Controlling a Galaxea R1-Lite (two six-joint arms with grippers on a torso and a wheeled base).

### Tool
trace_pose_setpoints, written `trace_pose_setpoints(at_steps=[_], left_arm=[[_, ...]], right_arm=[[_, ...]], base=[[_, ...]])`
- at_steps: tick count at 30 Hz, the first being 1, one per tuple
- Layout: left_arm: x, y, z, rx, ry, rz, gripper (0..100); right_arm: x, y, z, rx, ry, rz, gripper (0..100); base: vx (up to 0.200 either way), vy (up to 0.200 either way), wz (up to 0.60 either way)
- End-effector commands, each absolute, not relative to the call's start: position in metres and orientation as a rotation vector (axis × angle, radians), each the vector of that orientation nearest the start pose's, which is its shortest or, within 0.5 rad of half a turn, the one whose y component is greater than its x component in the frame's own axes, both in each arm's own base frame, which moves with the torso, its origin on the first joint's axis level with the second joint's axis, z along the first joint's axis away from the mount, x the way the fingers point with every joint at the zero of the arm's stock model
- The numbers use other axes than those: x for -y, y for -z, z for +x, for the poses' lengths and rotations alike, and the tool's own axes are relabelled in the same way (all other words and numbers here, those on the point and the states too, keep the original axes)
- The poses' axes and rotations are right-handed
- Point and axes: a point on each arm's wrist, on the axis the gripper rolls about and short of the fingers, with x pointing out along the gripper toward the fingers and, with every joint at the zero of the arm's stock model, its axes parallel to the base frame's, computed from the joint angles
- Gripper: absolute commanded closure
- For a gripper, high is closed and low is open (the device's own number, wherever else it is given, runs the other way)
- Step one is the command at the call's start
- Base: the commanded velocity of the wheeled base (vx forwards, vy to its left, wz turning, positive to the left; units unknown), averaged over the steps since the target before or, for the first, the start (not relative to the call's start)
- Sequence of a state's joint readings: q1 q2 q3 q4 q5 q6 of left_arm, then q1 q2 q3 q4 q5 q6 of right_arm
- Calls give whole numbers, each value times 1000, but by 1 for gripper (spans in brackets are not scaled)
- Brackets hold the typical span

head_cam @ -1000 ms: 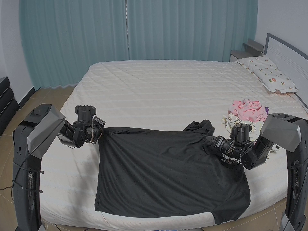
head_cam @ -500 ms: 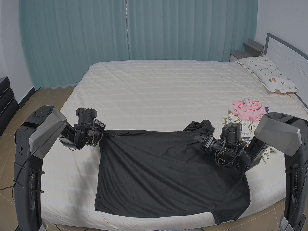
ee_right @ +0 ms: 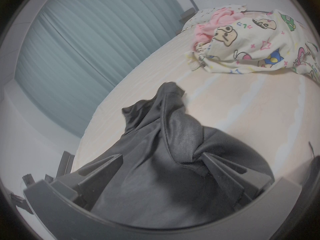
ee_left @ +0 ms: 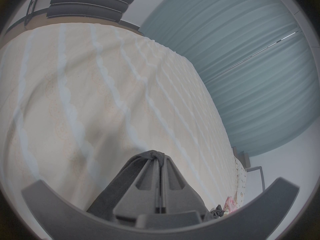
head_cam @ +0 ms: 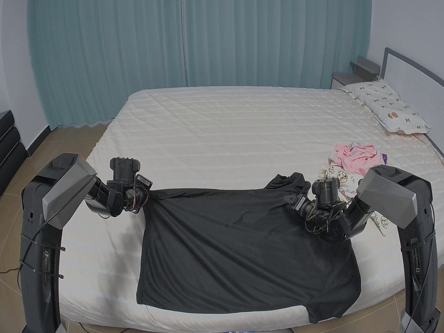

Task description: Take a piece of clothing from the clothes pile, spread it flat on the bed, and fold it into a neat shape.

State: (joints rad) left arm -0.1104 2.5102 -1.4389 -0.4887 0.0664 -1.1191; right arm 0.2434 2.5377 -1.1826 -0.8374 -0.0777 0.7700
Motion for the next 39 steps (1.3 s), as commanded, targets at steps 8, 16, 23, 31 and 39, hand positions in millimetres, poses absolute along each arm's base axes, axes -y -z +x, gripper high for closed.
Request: trace_pose_setpoints(at_steps=[8,16,23,31,39], left_arm=[[51,-4,475,-537,-285,-1035,100],[51,-3,475,-539,-286,-1035,100],[51,-3,475,-542,-286,-1035,100],[51,-2,474,-545,-288,-1034,100],[52,-1,471,-553,-291,-1031,100]], right_arm=[[-36,31,445,-435,179,716,0],[-21,14,443,-346,164,729,0],[-40,-5,442,-375,-1,737,0],[-51,4,470,-440,-41,555,0],[-60,10,494,-522,0,511,0]], base=[[0,0,0],[0,0,0],[0,0,0],[0,0,0],[0,0,0]])
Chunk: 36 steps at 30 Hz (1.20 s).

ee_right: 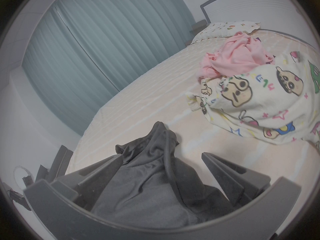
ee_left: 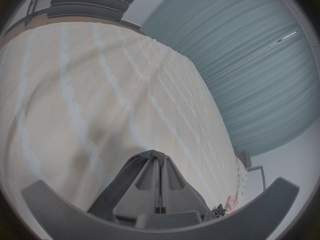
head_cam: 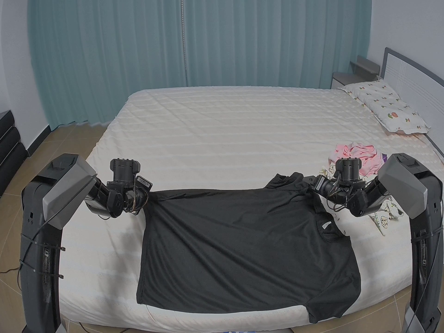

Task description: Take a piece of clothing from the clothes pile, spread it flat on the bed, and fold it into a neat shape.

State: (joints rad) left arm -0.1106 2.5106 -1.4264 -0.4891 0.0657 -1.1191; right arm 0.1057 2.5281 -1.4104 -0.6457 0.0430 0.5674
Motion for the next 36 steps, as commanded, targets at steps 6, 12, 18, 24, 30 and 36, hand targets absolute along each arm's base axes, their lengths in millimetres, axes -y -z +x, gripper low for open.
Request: trace_pose_setpoints(at_steps=[6,12,18,24,30,36], left_arm=[[52,-1,471,-553,-291,-1031,100],[51,1,472,-553,-292,-1029,100],[51,0,472,-551,-291,-1030,100],[51,1,472,-553,-293,-1027,100],[51,1,472,-555,-294,-1025,100],[51,3,471,-560,-296,-1023,100]], right_arm=[[-64,26,501,-555,5,501,100],[-57,26,506,-546,13,494,100],[-34,11,509,-493,71,507,100],[-24,29,494,-574,93,505,100],[-29,30,489,-598,72,506,0],[-29,1,498,-498,47,526,0]], base=[[0,0,0],[0,0,0],[0,0,0],[0,0,0],[0,0,0],[0,0,0]])
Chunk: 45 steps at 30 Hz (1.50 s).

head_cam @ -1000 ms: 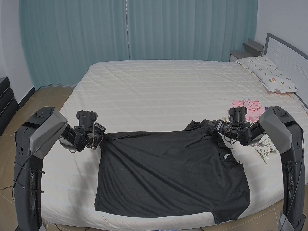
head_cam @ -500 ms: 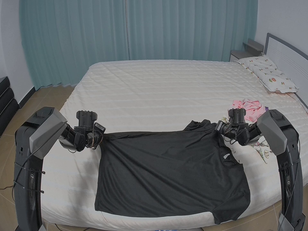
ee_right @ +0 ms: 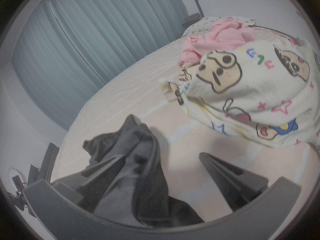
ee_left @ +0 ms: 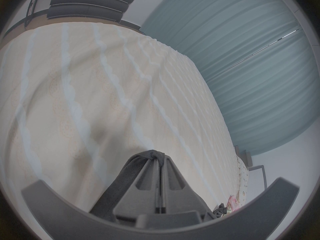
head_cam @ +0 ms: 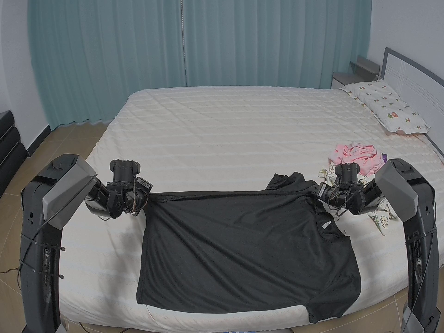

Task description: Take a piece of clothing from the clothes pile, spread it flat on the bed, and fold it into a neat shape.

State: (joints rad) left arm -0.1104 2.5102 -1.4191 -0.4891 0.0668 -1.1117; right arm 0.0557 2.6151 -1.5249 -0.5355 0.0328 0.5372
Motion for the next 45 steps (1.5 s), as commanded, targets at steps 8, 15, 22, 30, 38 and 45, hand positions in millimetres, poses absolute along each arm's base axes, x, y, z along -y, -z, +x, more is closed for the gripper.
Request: trace_pose_setpoints(at_steps=[8,15,22,30,38,45], left_arm=[[51,2,471,-561,-297,-1023,100],[50,3,469,-566,-301,-1023,100],[51,3,468,-564,-298,-1023,100],[51,2,470,-561,-297,-1023,100],[49,-9,473,-531,-285,-1026,100],[40,-21,490,-467,-239,-939,100]], right_arm=[[-40,-3,516,-449,26,570,0],[-51,33,535,-508,39,573,0],[-58,40,544,-540,47,563,0],[-58,31,545,-506,77,580,100],[-45,-7,553,-310,81,647,100],[-47,-12,557,-194,40,658,100]], base=[[0,0,0],[0,0,0],[0,0,0],[0,0,0],[0,0,0],[0,0,0]])
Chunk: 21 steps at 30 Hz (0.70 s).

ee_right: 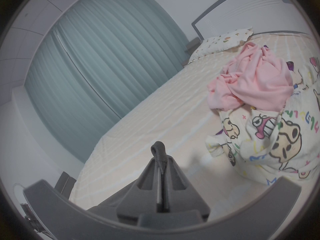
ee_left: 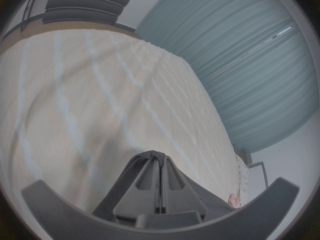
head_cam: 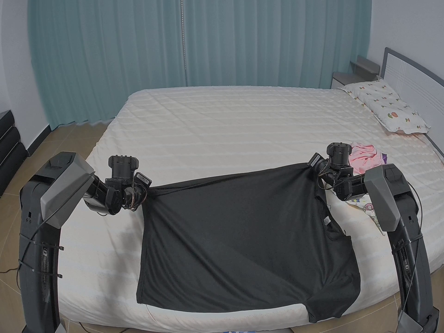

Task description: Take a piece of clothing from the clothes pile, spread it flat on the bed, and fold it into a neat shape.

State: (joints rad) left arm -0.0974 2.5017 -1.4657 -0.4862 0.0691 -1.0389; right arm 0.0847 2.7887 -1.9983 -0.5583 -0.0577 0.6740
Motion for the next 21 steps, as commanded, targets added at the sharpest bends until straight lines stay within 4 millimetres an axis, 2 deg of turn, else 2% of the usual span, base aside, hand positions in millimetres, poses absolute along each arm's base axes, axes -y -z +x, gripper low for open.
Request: trace_pose_setpoints(at_steps=[1,7,10,14,21], left_arm=[[40,-21,491,-464,-236,-935,100],[41,-25,509,-462,-233,-897,100],[42,-17,512,-490,-258,-888,100],[41,4,516,-519,-286,-879,100],[43,17,520,-529,-290,-879,100]], right_arm=[[-47,-13,557,-190,39,659,100],[-47,-20,558,-111,14,656,100],[-48,-19,558,-116,12,652,100],[-52,2,558,-153,13,622,100],[-48,31,558,-191,30,585,100]], base=[[0,0,0],[0,0,0],[0,0,0],[0,0,0],[0,0,0]])
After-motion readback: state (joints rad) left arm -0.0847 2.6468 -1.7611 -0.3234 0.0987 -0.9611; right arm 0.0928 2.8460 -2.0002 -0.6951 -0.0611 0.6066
